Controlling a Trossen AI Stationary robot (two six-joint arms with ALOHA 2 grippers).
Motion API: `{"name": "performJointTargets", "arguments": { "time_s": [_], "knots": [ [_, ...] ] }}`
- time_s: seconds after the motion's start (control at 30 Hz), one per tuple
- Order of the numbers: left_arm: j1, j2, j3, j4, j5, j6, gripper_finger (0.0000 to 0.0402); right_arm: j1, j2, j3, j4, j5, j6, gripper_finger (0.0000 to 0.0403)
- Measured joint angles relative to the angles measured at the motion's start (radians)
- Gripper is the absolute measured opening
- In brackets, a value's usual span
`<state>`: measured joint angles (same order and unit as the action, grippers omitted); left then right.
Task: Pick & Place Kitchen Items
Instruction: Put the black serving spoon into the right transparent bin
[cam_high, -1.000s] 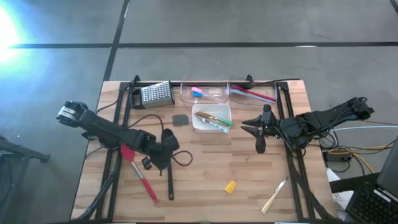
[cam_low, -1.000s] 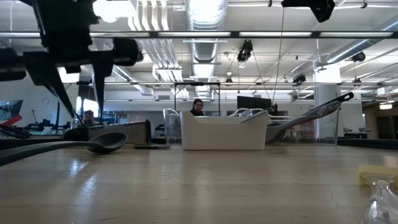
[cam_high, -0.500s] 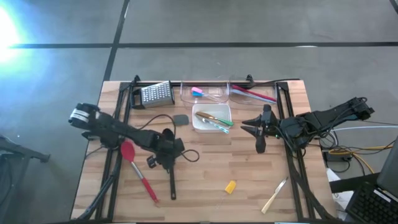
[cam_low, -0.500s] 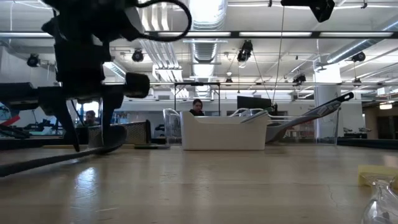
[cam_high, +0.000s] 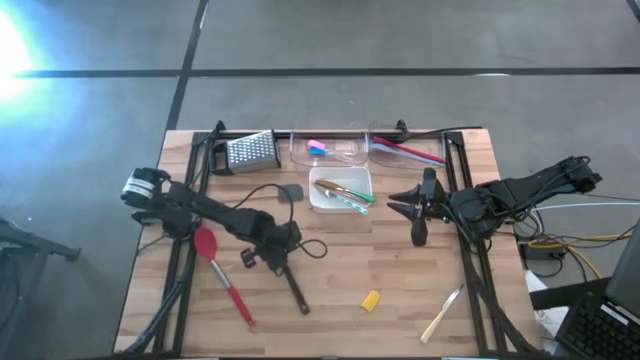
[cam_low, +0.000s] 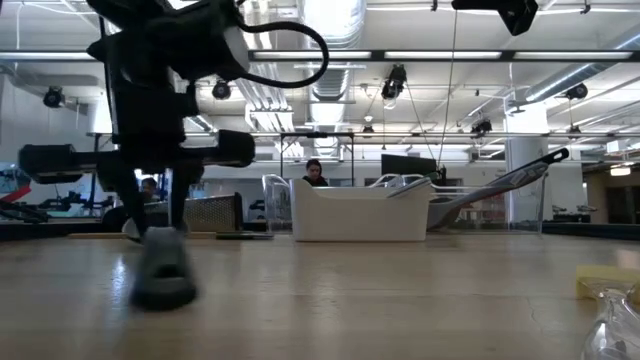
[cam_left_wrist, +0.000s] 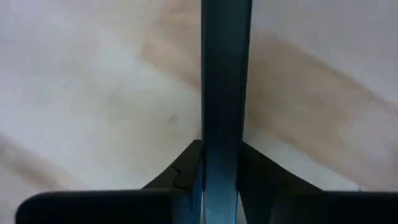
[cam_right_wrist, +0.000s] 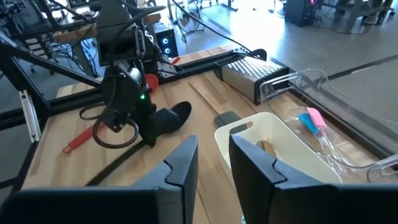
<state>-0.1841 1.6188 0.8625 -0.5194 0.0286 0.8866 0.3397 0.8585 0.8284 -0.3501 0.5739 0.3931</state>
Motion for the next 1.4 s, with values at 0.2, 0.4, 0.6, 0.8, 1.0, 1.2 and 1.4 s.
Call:
{"name": "performJointTargets", "arguments": {
  "time_s": [0.2, 0.4, 0.6, 0.8, 1.0, 1.2, 1.4],
  "knots": [
    [0.0, -0.002, 0.054, -0.014, -0.085, -0.093, 0.0073, 0.0, 0.0, 0.0, -0.004, 0.0, 0.0, 0.0082],
    [0.0, -0.056, 0.174, -0.082, -0.086, -0.226, 0.0073, 0.0, 0.0, 0.0, -0.005, 0.0, 0.0, 0.0091],
    [0.016, -0.169, 0.229, 0.027, -0.069, -0.419, 0.0073, 0.0, 0.0, 0.0, -0.007, -0.011, 0.0, 0.0091],
    [0.067, -0.244, 0.223, 0.191, -0.073, -0.602, 0.0073, 0.0, 0.0, 0.0, -0.009, -0.054, -0.001, 0.0084],
    [0.095, -0.246, 0.207, 0.36, -0.07, -0.624, 0.0073, 0.0, 0.014, 0.0, -0.007, -0.06, 0.003, 0.0091],
    [0.133, -0.237, 0.161, 0.618, -0.064, -0.636, 0.0073, 0.0, 0.066, 0.0, 0.014, -0.061, 0.003, 0.0102],
    [0.182, -0.233, 0.159, 0.681, -0.05, -0.668, 0.0073, 0.0, 0.134, 0.0, 0.158, -0.108, -0.053, 0.0112]
  ]
}}
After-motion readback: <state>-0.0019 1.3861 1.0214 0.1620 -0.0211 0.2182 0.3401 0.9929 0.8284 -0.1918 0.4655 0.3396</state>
